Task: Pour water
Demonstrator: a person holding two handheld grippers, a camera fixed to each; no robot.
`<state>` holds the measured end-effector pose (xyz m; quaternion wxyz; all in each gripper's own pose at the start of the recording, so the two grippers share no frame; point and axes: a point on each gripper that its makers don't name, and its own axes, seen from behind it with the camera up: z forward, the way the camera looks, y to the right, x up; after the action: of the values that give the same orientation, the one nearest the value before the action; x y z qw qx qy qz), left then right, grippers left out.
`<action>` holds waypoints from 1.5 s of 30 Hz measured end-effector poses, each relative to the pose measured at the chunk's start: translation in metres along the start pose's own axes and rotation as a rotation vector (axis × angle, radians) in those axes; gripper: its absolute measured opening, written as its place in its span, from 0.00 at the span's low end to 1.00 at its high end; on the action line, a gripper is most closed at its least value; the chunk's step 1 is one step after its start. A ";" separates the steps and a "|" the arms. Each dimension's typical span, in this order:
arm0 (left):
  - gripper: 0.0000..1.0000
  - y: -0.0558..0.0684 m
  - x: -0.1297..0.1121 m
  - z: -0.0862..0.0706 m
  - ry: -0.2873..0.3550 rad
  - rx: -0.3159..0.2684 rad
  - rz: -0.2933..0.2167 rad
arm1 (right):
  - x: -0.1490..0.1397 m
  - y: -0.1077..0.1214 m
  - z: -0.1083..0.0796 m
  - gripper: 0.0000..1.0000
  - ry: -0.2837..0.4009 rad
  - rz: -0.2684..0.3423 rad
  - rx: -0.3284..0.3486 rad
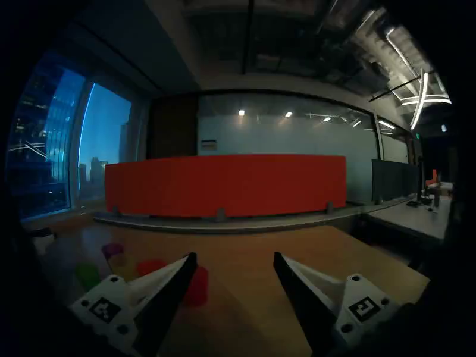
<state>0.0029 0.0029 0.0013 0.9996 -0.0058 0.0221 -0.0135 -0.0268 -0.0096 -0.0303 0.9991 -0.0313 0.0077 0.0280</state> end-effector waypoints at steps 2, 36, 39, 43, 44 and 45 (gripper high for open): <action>0.97 0.000 -0.001 0.000 -0.004 0.000 0.001 | 0.001 0.000 0.000 1.00 0.001 -0.002 0.000; 0.97 0.003 -0.006 0.004 -0.014 -0.009 0.018 | 0.010 0.014 -0.001 1.00 0.074 -0.064 -0.026; 0.96 0.003 -0.006 0.005 -0.014 -0.009 0.018 | 0.011 0.017 0.001 1.00 0.086 -0.066 -0.030; 0.97 0.003 -0.007 0.005 -0.014 -0.009 0.018 | 0.009 0.019 0.006 1.00 0.104 -0.070 -0.036; 0.97 0.003 -0.007 0.005 -0.014 -0.009 0.018 | 0.009 0.019 0.007 1.00 0.108 -0.073 -0.035; 0.97 0.003 -0.007 0.005 -0.014 -0.009 0.018 | 0.007 0.018 0.009 1.00 0.111 -0.076 -0.033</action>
<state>-0.0035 0.0062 0.0063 0.9998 -0.0100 0.0152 -0.0043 -0.0209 0.0094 -0.0228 0.9968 -0.0495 0.0614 -0.0118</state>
